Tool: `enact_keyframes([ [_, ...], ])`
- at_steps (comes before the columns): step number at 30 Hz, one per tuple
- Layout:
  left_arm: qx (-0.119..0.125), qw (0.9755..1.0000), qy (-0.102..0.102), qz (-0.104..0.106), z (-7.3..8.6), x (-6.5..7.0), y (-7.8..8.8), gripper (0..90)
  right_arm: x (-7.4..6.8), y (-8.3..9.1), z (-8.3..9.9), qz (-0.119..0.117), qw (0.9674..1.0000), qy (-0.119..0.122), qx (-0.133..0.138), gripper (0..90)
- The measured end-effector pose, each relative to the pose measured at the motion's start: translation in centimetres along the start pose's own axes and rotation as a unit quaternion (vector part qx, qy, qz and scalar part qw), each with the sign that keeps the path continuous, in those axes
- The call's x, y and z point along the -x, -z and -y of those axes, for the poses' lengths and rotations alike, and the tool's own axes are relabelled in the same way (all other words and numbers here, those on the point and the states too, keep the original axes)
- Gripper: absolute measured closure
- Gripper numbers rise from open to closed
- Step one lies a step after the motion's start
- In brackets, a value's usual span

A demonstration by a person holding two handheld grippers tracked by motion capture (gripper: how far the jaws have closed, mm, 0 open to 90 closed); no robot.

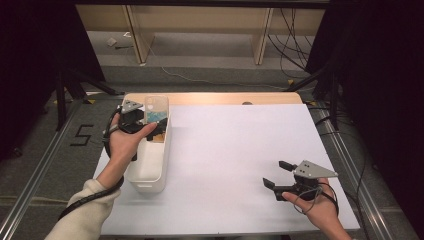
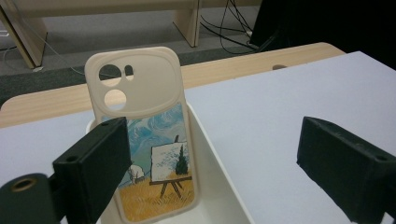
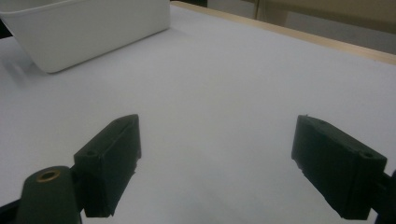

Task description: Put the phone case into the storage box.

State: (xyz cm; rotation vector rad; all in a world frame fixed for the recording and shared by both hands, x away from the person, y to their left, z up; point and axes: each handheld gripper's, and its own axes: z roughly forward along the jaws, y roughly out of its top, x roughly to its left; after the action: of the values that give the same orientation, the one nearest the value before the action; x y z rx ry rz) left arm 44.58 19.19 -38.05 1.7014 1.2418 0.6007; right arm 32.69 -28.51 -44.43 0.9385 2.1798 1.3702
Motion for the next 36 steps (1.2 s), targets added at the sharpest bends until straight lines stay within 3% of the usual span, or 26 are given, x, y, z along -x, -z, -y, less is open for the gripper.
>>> enact_keyframes([
  [36,0.007,0.9996,-0.013,0.026,2.4,0.8,2.6,10.4,0.1,0.0,0.0,0.002,1.0000,0.000,0.001,16.9],
])
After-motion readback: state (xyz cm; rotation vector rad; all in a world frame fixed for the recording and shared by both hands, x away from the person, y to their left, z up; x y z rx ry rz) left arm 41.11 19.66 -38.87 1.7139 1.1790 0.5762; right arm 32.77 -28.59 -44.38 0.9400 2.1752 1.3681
